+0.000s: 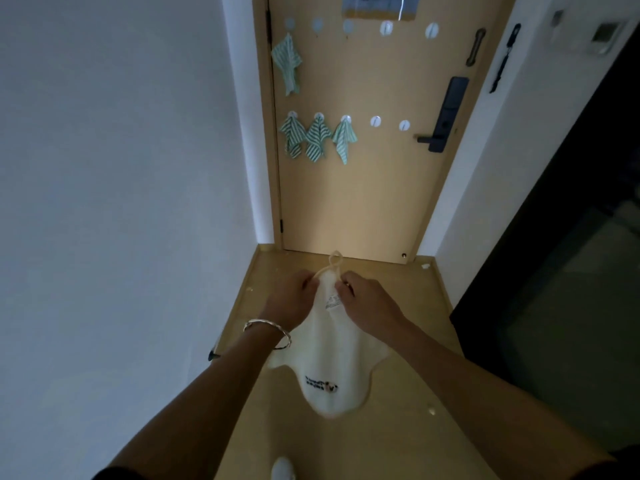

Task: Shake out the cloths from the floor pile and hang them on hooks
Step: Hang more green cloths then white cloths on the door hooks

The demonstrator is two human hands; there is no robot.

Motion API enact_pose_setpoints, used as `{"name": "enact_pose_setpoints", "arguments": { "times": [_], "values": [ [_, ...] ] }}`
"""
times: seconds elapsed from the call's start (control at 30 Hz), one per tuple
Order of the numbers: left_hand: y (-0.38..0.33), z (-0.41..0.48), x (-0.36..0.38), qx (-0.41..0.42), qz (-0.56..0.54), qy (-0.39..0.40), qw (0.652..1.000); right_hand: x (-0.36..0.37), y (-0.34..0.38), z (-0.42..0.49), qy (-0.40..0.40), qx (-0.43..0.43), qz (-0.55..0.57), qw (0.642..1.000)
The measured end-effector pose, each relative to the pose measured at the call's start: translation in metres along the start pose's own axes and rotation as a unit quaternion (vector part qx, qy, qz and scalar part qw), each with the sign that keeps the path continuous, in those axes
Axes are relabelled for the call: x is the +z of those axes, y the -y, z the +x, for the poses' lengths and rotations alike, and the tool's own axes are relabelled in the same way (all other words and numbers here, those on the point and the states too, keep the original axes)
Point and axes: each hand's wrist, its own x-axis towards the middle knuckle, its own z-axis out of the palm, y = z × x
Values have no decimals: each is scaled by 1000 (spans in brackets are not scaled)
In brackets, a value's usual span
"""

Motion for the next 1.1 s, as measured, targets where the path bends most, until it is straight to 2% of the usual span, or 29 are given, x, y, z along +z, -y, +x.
{"name": "enact_pose_setpoints", "arguments": {
  "times": [0.17,0.33,0.63,0.87,1.1],
  "values": [
    [10,95,6,24,-15,43,999,-12,-13,78,-18,43,-23,999],
    [10,175,-1,76,5,52,996,-26,-21,145,-45,65,-25,997],
    [-4,283,32,95,19,100,990,-52,-70,230,-56,87,-29,994],
    [-21,384,58,82,35,72,993,-73,-117,330,-55,59,-16,997],
    [-50,495,87,38,54,52,996,-131,-167,440,-30,17,6,999]
  ]
}}
